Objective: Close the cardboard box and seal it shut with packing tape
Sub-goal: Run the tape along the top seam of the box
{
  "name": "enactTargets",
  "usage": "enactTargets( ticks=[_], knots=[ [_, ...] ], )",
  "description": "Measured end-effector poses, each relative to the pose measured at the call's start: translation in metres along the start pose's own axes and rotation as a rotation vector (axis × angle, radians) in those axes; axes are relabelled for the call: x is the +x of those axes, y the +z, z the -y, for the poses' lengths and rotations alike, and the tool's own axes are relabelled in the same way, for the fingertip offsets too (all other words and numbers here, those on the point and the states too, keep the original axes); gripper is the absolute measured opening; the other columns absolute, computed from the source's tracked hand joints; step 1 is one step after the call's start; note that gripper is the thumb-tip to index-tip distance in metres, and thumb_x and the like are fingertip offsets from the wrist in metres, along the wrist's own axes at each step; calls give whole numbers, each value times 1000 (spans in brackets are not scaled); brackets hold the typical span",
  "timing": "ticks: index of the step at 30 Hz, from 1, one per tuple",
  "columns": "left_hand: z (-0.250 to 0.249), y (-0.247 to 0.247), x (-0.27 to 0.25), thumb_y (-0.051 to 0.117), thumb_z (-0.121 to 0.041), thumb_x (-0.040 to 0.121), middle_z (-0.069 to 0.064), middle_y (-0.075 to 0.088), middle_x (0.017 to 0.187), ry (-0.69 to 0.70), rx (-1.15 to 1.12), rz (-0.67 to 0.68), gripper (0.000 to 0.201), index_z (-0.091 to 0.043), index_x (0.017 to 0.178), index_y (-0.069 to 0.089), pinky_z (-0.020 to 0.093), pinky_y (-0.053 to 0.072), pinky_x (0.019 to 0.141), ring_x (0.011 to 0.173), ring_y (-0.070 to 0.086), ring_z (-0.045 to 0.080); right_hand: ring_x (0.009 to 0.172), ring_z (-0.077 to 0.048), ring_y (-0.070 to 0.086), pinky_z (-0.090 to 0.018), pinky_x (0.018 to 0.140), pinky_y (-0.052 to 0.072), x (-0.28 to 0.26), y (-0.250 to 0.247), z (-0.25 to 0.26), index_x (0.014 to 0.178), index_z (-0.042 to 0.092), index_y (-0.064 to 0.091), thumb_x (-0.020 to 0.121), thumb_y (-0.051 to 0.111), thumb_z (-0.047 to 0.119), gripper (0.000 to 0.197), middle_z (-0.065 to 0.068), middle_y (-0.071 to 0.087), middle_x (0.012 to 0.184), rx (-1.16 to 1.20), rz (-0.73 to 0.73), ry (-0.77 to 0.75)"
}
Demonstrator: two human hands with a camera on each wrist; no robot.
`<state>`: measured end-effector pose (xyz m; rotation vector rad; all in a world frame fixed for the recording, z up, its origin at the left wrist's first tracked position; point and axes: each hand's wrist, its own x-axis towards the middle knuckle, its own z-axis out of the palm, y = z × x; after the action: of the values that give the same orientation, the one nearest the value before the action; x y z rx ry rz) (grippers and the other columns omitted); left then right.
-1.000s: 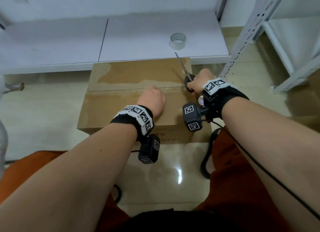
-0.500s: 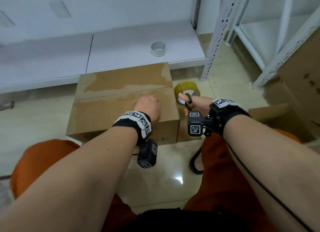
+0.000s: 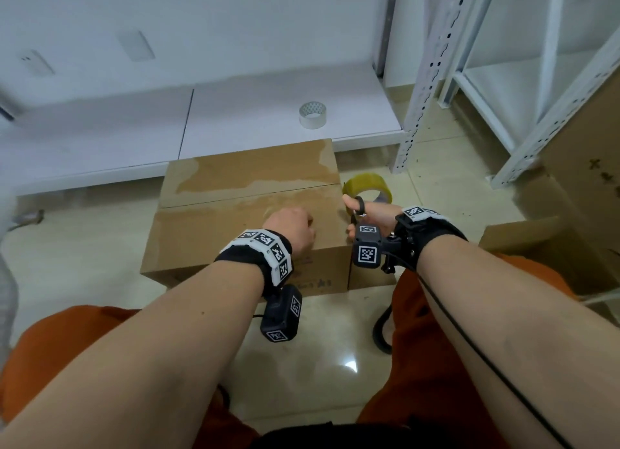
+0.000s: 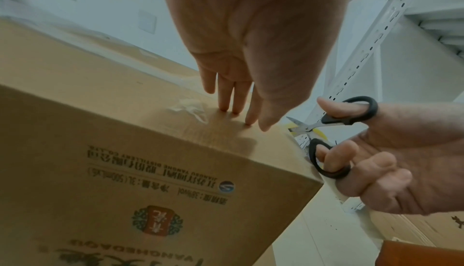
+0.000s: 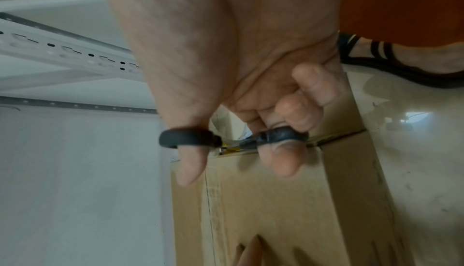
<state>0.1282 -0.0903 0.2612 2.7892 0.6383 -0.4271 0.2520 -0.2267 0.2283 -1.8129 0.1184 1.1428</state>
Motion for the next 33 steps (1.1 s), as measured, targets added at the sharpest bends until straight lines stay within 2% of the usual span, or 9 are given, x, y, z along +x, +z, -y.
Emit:
enactTargets(
  ticks=[4, 10, 13, 16, 18, 21, 23, 26, 33],
  knots=[
    [-2, -3, 5, 51, -30, 96, 4, 68, 105, -27, 10, 1, 27, -16, 113, 67, 33, 55, 83, 93, 64, 22, 65, -20, 67, -35, 58, 57, 3, 1, 2, 138, 7, 36, 70, 80, 47, 91, -7, 69, 85, 103, -8, -1],
    [-12, -19, 26, 54, -27, 95, 6, 67, 105, -32, 117, 51, 23, -13, 109, 66, 33, 55, 78, 92, 64, 23, 74, -26, 69, -47, 81, 56, 18, 3, 2, 134, 9, 42, 53, 88, 51, 101, -10, 71, 85, 178, -12, 26],
    [-21, -26, 37, 56, -24, 95, 7, 67, 106, -31, 126, 58, 23, -10, 110, 65, 34, 55, 80, 93, 64, 24, 84, -32, 71, -54, 80, 56, 59, 0, -7, 138, 14, 36, 18, 90, 64, 141, -16, 71, 100, 151, -41, 43],
    [-31, -35, 53, 59, -21, 93, 8, 66, 112, -23, 2, 40, 22, -11, 111, 67, 34, 54, 87, 99, 64, 25, 89, -35, 70, -57, 78, 55, 94, -3, -14, 139, 16, 35, 10, 88, 68, 148, -19, 70, 104, 151, -65, 45],
    [-42, -41, 64, 62, -21, 91, 8, 62, 123, 22, -66, 21, 30, -14, 120, 63, 33, 50, 92, 110, 60, 24, 91, -36, 70, -59, 85, 52, 71, -2, -5, 128, 11, 41, 19, 89, 67, 131, -20, 70, 101, 132, -46, 45],
    [-59, -50, 76, 61, -14, 91, 10, 54, 138, 123, -60, 74, 47, -11, 137, 51, 34, 43, 104, 125, 52, 25, 95, -30, 59, -48, 101, 45, 45, -1, 5, 110, 7, 49, 71, 74, 54, 66, -13, 59, 96, 99, 72, 17],
    [-66, -54, 84, 57, -7, 92, 10, 47, 145, 142, -78, 149, 55, -10, 144, 42, 33, 39, 108, 132, 45, 24, 100, -29, 55, -44, 101, 46, 46, -2, 6, 98, 13, 53, 76, 65, 49, 44, -9, 56, 97, 66, 105, 29],
    [-71, -59, 100, 49, -4, 93, 7, 40, 151, 147, -97, 193, 56, -10, 147, 36, 30, 31, 110, 138, 38, 22, 92, -31, 53, -36, 83, 42, 47, -3, 10, 88, 9, 52, 77, 67, 57, 52, -15, 55, 92, -24, 137, 75],
    [-82, -43, 126, 68, -51, 82, 5, 55, 136, 261, 122, 177, 74, -12, 140, 46, 34, 44, 99, 122, 53, 24, 90, -33, 50, -36, 70, 40, 43, -3, 7, 82, 10, 51, 79, 68, 51, 45, -14, 54, 85, 11, 198, 80]
  ],
)
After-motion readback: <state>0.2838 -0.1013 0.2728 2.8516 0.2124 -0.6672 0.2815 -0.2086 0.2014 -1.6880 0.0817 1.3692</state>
